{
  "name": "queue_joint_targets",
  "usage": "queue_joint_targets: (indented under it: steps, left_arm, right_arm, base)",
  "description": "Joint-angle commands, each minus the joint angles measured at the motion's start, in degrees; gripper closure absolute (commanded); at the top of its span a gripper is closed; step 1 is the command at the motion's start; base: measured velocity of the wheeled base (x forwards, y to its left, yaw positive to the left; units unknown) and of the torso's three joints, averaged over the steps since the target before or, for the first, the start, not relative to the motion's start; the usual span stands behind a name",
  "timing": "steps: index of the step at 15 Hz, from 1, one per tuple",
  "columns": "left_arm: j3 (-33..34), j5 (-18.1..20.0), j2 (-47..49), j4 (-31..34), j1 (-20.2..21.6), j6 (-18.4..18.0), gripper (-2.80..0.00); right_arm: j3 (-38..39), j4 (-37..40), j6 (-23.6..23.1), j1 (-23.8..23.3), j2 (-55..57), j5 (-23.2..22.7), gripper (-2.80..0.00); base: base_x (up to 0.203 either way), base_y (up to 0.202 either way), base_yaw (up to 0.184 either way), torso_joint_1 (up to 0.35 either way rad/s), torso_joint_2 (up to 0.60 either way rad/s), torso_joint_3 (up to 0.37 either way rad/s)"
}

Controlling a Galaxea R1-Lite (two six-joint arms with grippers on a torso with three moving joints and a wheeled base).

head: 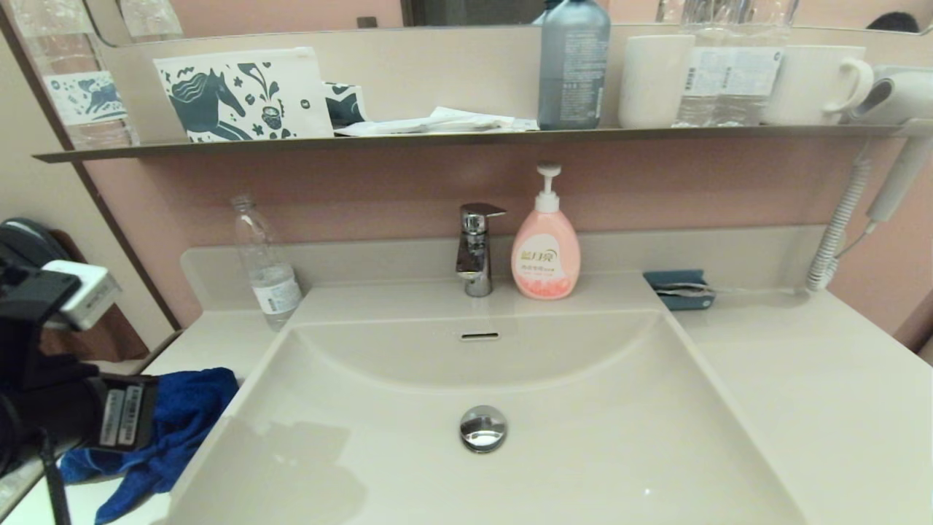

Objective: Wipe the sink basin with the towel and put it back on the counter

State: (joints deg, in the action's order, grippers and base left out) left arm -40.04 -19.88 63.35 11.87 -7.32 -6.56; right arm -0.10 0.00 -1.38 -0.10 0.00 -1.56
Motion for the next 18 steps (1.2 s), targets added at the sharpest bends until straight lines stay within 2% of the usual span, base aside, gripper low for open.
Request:
queue_joint_targets:
  steps: [1, 2, 4, 7, 10, 12, 16, 18]
  left_arm:
    - [3.8, -4.9, -8.0, -0.1, -0.8, 2.4, 0.0]
    - [4.6, -5.5, -8.7, -0.1, -0.1, 5.5, 0.0]
    - [5.4, -4.7, -13.3, 0.1, 2.7, 7.5, 0.0]
    - [6.8, 5.9, -26.3, 0.7, 9.6, 5.5, 0.0]
    - [9.2, 13.5, -38.7, 1.1, 12.5, 3.8, 0.0]
    - [11.9, 16.3, -44.8, 1.2, 12.5, 3.3, 0.0]
    - [18.4, 17.5, -52.0, 0.5, 9.6, 3.4, 0.0]
    - [21.5, 19.9, -58.7, 0.3, 8.2, 3.3, 0.0]
  right_arm:
    - [0.0, 0.0, 0.0, 0.0, 0.0, 0.0, 0.0]
    - [0.0, 0.0, 0.0, 0.0, 0.0, 0.0, 0.0]
    - [0.0, 0.0, 0.0, 0.0, 0.0, 0.0, 0.0]
    - [0.0, 0.0, 0.0, 0.0, 0.0, 0.0, 0.0]
    - [0.0, 0.0, 0.0, 0.0, 0.0, 0.0, 0.0]
    - [0.0, 0.0, 0.0, 0.0, 0.0, 0.0, 0.0]
    - [0.0, 0.0, 0.0, 0.0, 0.0, 0.0, 0.0]
    - [0.0, 0.0, 0.0, 0.0, 0.0, 0.0, 0.0]
  base:
    - [0.0, 0.0, 0.0, 0.0, 0.0, 0.0]
    - [0.0, 0.0, 0.0, 0.0, 0.0, 0.0]
    - [0.0, 0.0, 0.0, 0.0, 0.0, 0.0]
    - [0.0, 0.0, 0.0, 0.0, 0.0, 0.0]
    - [0.0, 0.0, 0.0, 0.0, 0.0, 0.0]
    - [0.0, 0.0, 0.0, 0.0, 0.0, 0.0]
    - [0.0, 0.0, 0.0, 0.0, 0.0, 0.0]
    - [0.0, 0.0, 0.0, 0.0, 0.0, 0.0]
